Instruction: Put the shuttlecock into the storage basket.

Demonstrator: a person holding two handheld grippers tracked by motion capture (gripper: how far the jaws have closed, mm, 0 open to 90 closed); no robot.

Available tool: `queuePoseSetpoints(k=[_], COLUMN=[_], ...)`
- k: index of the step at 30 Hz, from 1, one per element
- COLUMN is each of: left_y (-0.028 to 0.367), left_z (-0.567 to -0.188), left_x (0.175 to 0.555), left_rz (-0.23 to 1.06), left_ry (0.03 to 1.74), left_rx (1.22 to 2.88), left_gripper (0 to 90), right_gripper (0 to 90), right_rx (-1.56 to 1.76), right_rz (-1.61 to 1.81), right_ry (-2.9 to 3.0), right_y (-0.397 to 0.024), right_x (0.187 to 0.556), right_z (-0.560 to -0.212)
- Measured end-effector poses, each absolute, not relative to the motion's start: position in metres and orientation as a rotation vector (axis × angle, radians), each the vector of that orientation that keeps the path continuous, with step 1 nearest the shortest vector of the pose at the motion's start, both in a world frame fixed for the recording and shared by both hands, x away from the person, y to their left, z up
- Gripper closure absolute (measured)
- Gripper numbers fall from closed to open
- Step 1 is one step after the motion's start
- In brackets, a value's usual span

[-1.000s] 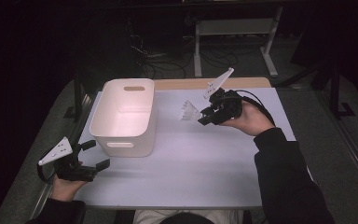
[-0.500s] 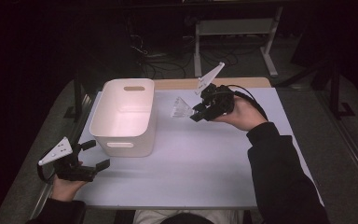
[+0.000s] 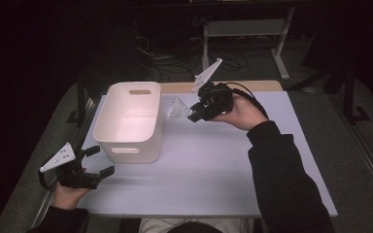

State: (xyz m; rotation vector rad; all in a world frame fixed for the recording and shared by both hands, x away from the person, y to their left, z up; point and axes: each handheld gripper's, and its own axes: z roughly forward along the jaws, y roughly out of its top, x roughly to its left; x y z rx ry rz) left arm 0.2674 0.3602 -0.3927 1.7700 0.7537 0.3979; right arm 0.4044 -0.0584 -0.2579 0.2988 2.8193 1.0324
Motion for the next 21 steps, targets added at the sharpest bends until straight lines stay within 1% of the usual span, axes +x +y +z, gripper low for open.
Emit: queuePoseSetpoints(k=[21], left_y=[0.361], left_z=[-0.393], left_x=[0.267], left_rz=[0.398], left_ry=[0.753], left_rx=[1.769], left_gripper=[0.0], right_gripper=[63.8], right_rx=[0.241], right_rz=[1.055], right_ry=[2.822], right_y=[-0.028], right_x=[0.412], right_z=[-0.246])
